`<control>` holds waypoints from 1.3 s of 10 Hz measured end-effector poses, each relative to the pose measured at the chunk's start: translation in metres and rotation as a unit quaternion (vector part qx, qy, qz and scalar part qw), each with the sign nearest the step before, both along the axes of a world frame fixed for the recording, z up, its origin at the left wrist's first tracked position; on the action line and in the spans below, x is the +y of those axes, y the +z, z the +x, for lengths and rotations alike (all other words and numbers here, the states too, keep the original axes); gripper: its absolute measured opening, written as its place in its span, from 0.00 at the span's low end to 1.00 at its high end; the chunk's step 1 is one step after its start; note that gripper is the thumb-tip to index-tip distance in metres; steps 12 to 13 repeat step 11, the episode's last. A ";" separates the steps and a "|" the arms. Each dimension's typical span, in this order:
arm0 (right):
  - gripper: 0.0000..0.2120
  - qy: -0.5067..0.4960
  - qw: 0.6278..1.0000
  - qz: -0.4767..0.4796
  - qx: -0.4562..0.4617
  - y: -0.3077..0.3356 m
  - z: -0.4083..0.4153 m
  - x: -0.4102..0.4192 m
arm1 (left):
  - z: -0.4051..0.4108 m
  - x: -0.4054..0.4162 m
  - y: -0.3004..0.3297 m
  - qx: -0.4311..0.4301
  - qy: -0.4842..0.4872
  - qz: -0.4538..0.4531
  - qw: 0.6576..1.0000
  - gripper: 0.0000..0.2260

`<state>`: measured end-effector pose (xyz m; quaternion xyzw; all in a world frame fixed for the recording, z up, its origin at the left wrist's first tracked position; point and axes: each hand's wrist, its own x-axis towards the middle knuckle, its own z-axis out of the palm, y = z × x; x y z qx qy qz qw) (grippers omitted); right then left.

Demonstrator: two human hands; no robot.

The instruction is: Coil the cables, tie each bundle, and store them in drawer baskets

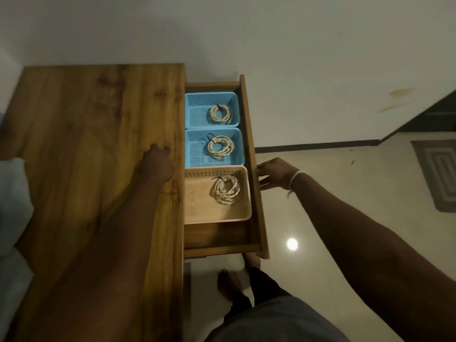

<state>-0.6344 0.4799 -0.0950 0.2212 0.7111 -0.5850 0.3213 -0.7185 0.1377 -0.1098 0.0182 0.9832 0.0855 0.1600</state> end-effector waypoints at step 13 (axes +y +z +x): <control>0.17 0.195 0.979 -0.042 -0.038 0.010 -0.036 -0.168 | 0.015 0.015 0.032 -0.090 0.055 0.003 0.994 0.31</control>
